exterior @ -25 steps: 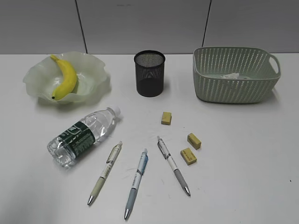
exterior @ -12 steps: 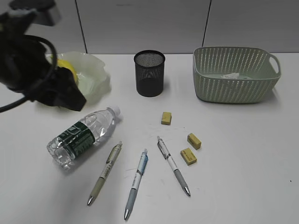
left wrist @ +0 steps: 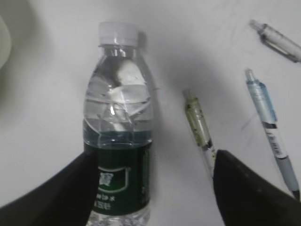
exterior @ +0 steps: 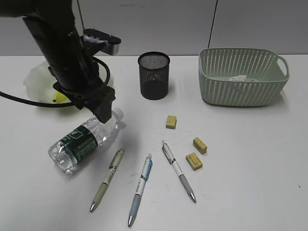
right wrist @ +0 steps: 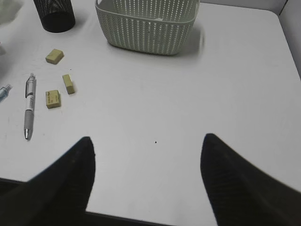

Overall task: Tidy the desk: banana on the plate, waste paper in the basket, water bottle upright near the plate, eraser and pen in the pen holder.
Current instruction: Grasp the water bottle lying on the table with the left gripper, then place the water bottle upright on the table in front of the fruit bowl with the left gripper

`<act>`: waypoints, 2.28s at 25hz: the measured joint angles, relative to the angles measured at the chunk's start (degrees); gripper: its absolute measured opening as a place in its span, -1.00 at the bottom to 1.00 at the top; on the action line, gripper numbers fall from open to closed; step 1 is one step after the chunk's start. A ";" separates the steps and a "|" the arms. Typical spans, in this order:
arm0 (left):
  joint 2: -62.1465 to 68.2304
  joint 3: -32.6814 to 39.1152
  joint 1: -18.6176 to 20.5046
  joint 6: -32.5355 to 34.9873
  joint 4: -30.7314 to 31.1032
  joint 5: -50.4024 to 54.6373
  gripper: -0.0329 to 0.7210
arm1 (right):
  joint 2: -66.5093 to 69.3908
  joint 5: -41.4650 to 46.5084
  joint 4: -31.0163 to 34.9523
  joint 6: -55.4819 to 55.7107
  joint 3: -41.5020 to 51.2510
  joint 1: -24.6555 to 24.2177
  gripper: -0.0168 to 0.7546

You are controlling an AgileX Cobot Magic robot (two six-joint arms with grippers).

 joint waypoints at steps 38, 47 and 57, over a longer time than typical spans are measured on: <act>13.70 -7.79 -0.14 -2.23 3.48 3.27 0.41 | 0.00 0.00 0.00 0.05 0.00 0.00 0.47; 0.57 -7.79 -0.16 -4.75 1.90 3.36 0.41 | 0.00 0.00 0.00 0.05 0.00 0.00 0.47; -16.34 -0.34 -0.16 -11.10 6.28 3.73 0.41 | 0.00 0.00 0.00 0.05 0.00 0.00 0.47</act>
